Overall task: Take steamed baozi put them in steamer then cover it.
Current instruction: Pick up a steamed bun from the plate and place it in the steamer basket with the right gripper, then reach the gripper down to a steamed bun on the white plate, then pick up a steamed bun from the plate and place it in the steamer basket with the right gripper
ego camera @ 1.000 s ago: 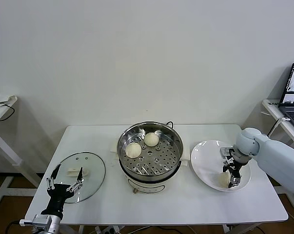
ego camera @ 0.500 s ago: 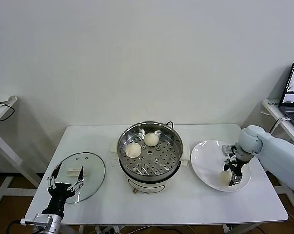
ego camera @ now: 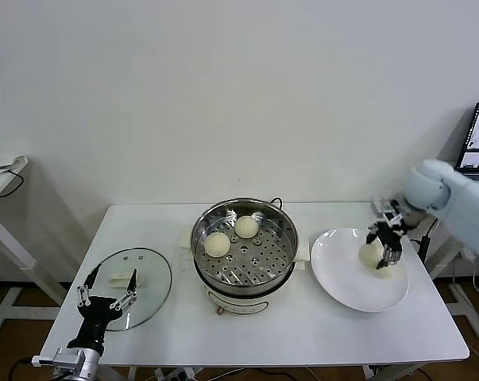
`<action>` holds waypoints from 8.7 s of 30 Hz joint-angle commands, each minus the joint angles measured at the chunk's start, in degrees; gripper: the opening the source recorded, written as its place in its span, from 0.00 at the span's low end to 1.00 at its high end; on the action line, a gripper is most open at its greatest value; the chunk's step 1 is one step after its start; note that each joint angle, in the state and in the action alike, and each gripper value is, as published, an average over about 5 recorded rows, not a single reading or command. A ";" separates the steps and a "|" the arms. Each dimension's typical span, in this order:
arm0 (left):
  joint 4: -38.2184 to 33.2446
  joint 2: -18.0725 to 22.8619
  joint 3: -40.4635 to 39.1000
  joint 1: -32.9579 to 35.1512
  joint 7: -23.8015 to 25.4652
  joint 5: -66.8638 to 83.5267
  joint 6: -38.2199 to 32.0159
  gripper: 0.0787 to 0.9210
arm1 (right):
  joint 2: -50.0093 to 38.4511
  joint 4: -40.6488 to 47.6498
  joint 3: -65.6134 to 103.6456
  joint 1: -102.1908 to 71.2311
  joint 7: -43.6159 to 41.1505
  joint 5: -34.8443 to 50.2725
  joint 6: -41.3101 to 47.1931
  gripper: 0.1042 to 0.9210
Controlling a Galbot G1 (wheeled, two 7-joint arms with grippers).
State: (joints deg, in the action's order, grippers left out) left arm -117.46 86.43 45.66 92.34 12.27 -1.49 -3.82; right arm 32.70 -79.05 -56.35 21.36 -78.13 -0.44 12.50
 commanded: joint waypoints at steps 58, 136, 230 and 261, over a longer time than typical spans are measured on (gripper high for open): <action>2.66 -0.96 3.38 -1.47 0.88 1.66 -0.02 0.88 | 34.93 -9.53 -20.43 14.64 13.44 -4.75 -38.68 0.73; -1.45 -0.49 0.99 0.97 0.49 -0.52 -0.30 0.88 | -5.23 10.36 12.57 -17.05 2.95 -6.61 -4.45 0.88; -0.49 -0.17 0.46 -0.68 0.14 -0.96 -0.10 0.88 | -1.82 -0.66 -12.09 11.59 5.64 14.25 8.10 0.69; -0.16 -1.57 2.73 -2.53 0.95 1.77 0.16 0.88 | 32.13 -1.79 -29.22 24.77 15.77 39.46 20.69 0.70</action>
State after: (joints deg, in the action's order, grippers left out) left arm -117.97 84.94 47.99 89.94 13.19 0.12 -3.69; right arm 53.30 -85.52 -84.93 49.78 -63.95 35.64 31.14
